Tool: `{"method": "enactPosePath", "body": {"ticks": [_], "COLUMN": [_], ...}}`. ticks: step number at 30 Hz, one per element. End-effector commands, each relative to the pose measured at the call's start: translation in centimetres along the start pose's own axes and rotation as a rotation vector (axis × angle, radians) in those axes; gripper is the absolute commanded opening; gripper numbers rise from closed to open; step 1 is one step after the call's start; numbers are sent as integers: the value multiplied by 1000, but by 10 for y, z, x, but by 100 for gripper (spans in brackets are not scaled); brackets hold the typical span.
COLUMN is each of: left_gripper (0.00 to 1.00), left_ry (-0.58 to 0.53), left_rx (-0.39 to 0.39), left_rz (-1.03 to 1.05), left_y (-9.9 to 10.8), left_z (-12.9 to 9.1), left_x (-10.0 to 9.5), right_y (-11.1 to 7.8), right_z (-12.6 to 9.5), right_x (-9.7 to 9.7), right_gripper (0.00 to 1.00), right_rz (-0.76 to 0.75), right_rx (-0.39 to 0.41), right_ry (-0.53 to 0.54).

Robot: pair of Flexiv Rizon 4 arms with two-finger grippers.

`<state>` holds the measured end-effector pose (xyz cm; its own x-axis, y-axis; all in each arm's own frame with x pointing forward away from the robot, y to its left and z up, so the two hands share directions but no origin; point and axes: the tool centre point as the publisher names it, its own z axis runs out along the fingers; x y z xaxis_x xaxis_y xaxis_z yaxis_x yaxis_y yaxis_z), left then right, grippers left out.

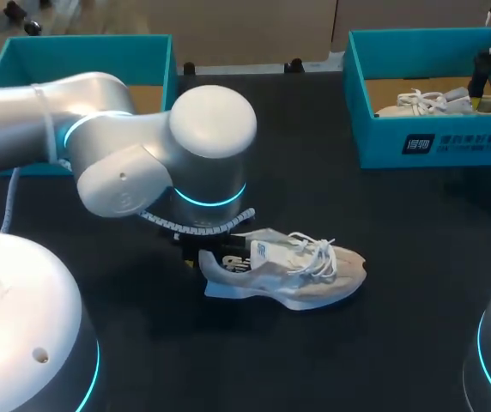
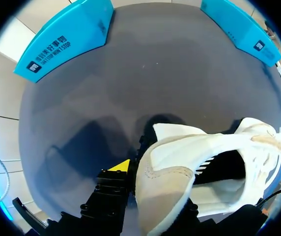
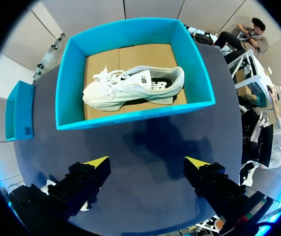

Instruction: Take the shoe out of the shoebox, open the shoe tongue, remove and reinsert the insole, then place the shoe into the shoebox

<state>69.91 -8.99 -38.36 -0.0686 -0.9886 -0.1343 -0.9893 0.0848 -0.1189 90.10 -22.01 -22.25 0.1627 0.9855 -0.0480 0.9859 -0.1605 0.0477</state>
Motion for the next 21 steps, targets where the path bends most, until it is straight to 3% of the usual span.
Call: {"method": "enactPosePath", "body": {"ticks": [1, 13, 16, 21], "left_gripper": [0, 0, 40, 98], "left_ry": [-3, -16, -14, 5], "left_rx": [-3, -19, -23, -34], "left_rz": [-2, -2, 0, -3], "left_y": [-3, -8, -8, -10], "left_z": [8, 18, 19, 16], "left_x": [7, 14, 15, 14], "right_y": [-1, -1, -1, -1], "right_z": [0, 0, 0, 0], "right_x": [0, 0, 0, 0], "right_gripper": [100, 100, 100, 100], "right_rz": [0, 0, 0, 0], "right_rx": [-3, -3, -3, -3], "right_ry": [0, 0, 0, 0]}}
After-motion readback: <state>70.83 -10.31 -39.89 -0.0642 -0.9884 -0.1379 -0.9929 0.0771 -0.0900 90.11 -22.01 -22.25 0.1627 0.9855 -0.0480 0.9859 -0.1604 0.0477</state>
